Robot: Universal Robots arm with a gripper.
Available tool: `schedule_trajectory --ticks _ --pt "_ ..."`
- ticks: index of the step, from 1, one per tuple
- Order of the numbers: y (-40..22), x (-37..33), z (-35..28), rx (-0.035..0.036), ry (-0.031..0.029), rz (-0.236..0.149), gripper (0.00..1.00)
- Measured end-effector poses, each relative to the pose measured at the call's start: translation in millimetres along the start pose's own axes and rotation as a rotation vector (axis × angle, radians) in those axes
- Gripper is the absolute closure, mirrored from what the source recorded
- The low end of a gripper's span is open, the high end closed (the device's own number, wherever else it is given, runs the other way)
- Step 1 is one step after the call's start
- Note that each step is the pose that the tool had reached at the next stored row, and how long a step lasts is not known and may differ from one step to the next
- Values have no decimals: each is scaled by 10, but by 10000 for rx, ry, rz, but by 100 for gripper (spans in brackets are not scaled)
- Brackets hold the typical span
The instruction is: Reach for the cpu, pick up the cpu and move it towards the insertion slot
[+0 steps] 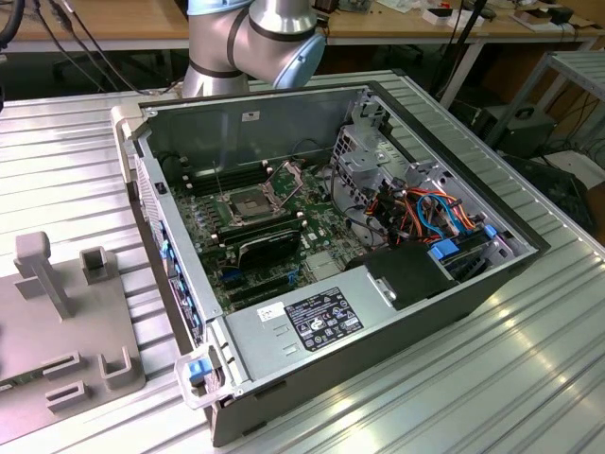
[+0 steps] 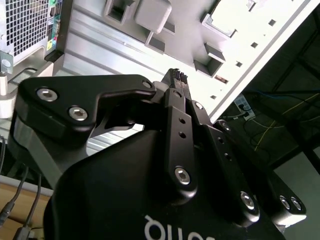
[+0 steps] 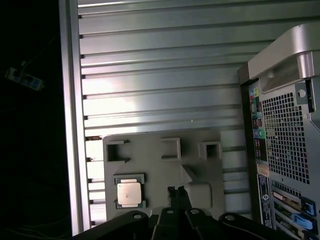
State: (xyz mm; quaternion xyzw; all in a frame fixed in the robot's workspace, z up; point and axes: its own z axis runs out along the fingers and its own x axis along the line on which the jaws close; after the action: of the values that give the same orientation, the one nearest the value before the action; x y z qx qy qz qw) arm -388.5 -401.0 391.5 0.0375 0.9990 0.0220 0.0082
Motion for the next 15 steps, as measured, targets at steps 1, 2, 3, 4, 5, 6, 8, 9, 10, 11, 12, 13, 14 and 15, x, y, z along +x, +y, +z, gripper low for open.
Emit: schedule_trajectory --ticks 1,2,3,4,5,6,8,9,10,11,12,13,14,15 --pt "-2 28 -1 0 0 0 89" --pt "-5 71 -2 0 1 0 89" --pt "-9 113 -2 -1 1 0 89" --pt "-12 153 -3 -1 1 0 89" --pt "-19 192 -3 -1 1 0 89" --pt "-32 225 -2 0 1 0 89" --pt "-62 305 0 -2 0 -1 89" --pt "-76 341 1 -1 1 0 89" --pt "-94 386 4 -1 2 0 89" --pt "-107 423 7 -1 0 0 89" --pt "-129 485 11 0 1 0 89" --pt "-146 542 15 -1 1 0 89" --pt "-156 589 18 -1 1 0 89" --pt "-161 613 19 -1 0 1 89"
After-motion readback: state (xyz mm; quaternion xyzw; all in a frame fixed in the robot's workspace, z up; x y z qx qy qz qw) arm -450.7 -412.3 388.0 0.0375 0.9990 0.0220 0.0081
